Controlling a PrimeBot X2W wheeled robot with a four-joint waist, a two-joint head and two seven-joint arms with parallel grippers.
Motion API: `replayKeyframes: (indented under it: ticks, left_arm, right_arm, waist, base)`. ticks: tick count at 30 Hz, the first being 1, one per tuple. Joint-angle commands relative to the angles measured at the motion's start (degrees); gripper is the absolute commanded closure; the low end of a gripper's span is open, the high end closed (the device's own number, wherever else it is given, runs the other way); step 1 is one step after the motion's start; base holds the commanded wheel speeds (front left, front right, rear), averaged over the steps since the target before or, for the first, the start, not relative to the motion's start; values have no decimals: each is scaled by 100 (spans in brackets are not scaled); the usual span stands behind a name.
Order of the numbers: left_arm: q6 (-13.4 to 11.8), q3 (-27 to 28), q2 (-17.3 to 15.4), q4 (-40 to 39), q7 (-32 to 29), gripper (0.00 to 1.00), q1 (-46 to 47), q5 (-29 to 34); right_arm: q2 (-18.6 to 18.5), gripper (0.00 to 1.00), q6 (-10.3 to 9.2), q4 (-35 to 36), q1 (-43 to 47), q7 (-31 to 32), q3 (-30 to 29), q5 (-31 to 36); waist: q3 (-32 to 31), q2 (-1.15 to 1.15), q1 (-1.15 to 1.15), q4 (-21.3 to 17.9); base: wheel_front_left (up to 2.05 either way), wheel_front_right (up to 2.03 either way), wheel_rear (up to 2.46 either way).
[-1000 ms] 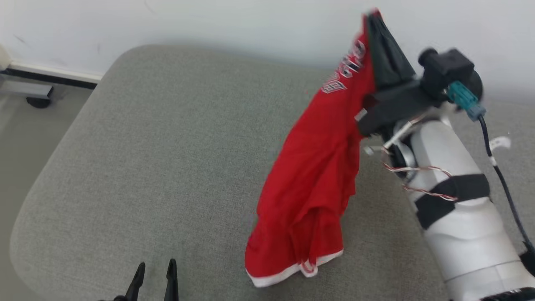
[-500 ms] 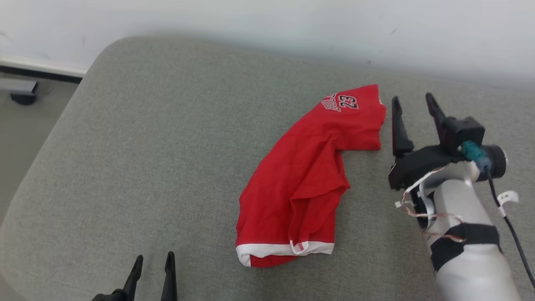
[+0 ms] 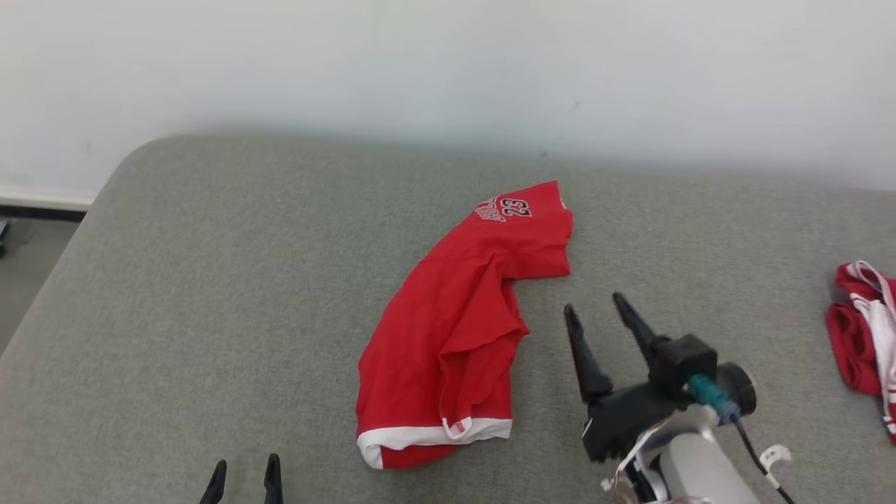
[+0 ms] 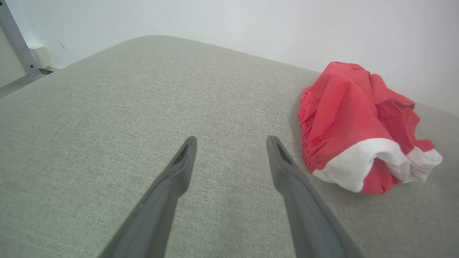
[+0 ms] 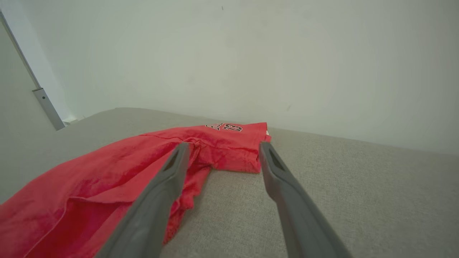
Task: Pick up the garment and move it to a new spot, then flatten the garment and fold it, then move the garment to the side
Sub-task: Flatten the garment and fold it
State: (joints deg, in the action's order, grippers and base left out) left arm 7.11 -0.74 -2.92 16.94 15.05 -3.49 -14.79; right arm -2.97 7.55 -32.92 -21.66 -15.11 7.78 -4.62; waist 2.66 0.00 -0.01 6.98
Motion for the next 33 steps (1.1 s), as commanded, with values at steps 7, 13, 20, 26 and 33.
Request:
replayKeyframes:
  ticks: [7, 13, 20, 26, 33]
  left_arm:
    - [8, -55, 3, -13, 17, 0, -94, -46]
    - [13, -145, 3, 11, 17, 0, -53, -85]
    - [-18, -93, 3, 20, 17, 0, -59, -137]
    - [-51, -53, 3, -7, 17, 0, -47, -193]
    - [-61, -90, 3, 7, 17, 0, -19, -261]
  right_arm:
    - [9, 0, -16, 128, 387, 0, 1061, -378]
    - [8, 0, -16, 209, 353, 0, 2022, -902]
    - [3, 0, -16, -232, 169, -1, 2703, -1331]
    - [9, 0, -16, -577, 29, 0, 2888, -1481]
    - [8, 13, -16, -853, -104, 0, 2994, -1575]
  waist:
    - [-155, 0, 1, -207]
    - [-70, 0, 1, -37]
    - [12, 0, 1, 117]
    - [44, 0, 1, 138]
    - [60, 0, 1, 117]
  base:
    - [0, 0, 0]
    - [0, 0, 0]
    - [0, 0, 0]
    - [0, 0, 0]
    - [0, 0, 0]
